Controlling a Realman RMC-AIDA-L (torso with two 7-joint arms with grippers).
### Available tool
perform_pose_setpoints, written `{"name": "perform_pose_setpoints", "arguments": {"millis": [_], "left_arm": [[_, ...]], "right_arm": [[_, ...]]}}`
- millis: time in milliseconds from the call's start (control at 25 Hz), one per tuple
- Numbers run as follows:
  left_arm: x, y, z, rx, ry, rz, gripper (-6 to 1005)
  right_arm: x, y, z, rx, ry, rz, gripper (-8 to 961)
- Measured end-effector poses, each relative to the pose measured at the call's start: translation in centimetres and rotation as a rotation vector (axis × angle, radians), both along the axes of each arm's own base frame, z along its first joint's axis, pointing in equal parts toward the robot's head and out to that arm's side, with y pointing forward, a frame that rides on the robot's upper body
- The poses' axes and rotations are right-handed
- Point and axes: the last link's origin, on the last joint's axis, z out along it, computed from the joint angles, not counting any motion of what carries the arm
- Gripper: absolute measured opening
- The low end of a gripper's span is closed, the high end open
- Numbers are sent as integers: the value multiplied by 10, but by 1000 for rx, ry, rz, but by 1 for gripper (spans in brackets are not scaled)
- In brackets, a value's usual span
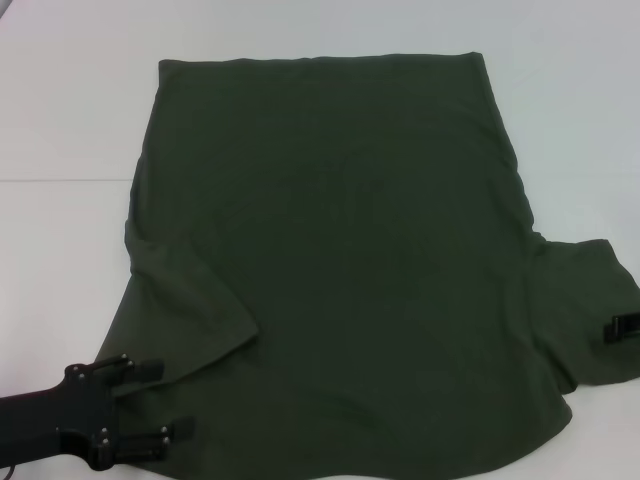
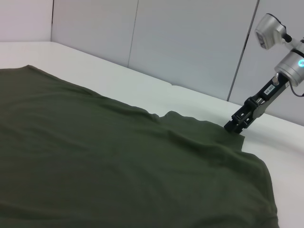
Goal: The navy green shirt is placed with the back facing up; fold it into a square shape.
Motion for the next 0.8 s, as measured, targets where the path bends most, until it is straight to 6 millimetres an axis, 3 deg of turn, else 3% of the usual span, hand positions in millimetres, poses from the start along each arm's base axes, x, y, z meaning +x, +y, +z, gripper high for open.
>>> {"name": "perform_pose_setpoints", "arguments": {"millis": [800], "left_arm": [[-1, -1, 0, -2, -3, 7, 890]], "right_arm": [[-8, 2, -11, -19, 47, 36, 927]]}}
